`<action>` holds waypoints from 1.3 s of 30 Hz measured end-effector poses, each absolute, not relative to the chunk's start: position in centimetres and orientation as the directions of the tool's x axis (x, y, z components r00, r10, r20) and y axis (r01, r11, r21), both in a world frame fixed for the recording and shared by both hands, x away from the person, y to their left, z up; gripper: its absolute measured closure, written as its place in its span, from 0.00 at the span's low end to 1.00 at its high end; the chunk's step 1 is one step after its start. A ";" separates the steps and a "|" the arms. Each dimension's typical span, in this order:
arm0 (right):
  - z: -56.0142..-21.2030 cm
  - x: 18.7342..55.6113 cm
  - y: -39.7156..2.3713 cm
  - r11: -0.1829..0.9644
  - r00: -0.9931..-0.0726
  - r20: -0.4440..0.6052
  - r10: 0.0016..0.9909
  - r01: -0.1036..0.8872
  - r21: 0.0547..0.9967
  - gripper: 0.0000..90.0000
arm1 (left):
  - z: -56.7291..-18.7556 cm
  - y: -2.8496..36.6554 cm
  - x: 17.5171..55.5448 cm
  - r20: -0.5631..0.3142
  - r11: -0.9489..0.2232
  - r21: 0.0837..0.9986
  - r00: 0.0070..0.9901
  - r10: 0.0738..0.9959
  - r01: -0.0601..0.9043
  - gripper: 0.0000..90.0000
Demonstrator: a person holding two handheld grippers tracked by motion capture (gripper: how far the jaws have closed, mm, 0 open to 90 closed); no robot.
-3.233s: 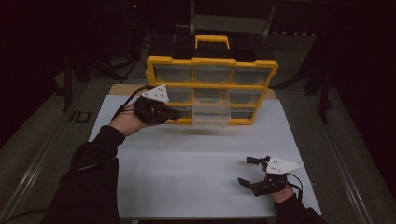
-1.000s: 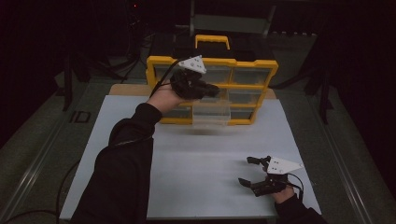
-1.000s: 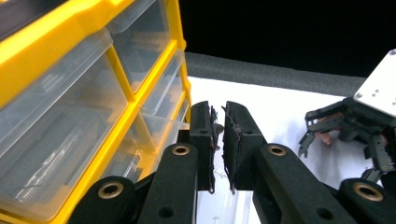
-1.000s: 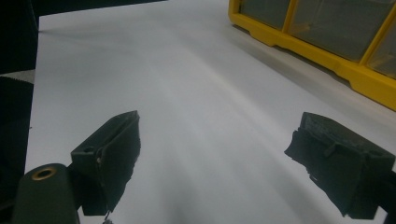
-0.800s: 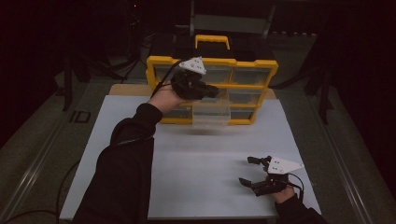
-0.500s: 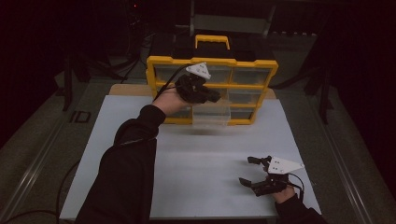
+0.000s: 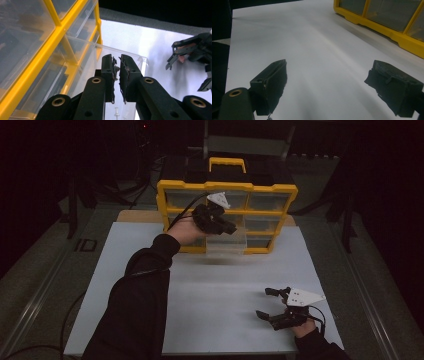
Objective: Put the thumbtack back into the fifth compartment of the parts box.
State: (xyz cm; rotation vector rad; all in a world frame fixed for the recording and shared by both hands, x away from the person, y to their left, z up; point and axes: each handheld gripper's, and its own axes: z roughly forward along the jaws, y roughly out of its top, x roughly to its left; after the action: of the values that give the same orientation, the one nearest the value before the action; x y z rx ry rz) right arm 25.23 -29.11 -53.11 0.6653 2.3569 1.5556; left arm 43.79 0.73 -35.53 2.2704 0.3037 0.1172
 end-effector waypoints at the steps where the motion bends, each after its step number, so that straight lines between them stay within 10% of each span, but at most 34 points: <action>1: -53.1 25.2 -29.1 0.330 -0.868 0.050 0.494 0.240 0.913 0.16 | -35.7 0.6 43.8 -0.014 -0.640 0.747 0.967 0.254 0.179 0.90; 8: -53.1 25.2 -29.1 0.331 -0.866 0.051 0.497 0.243 0.912 0.16 | -36.3 0.3 43.9 -0.023 -0.648 0.737 0.965 0.261 0.193 0.88; 10: -53.1 25.2 -29.1 0.332 -0.867 0.048 0.496 0.241 0.912 0.16 | -36.2 0.4 43.9 -0.027 -0.635 0.746 0.963 0.269 0.199 0.63; 15: -53.2 25.2 -29.1 0.333 -0.866 0.050 0.497 0.244 0.911 0.16 | -36.0 0.6 43.7 -0.037 -0.628 0.747 0.956 0.291 0.220 0.38; 25: -53.1 25.2 -29.1 0.338 -0.866 0.047 0.498 0.243 0.909 0.16 | -35.8 1.5 43.0 -0.060 -0.629 0.738 0.953 0.298 0.243 0.01; 39: -53.0 25.2 -29.0 0.340 -0.865 0.041 0.501 0.240 0.909 0.16 | -35.7 3.6 41.1 -0.011 -0.604 0.765 0.941 0.337 0.225 0.00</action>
State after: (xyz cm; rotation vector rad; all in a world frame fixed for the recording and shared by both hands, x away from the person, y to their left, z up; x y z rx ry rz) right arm 25.18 -29.01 -53.04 0.6679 2.3597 1.5359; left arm 41.10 3.64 -35.72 2.2423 0.3953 0.1690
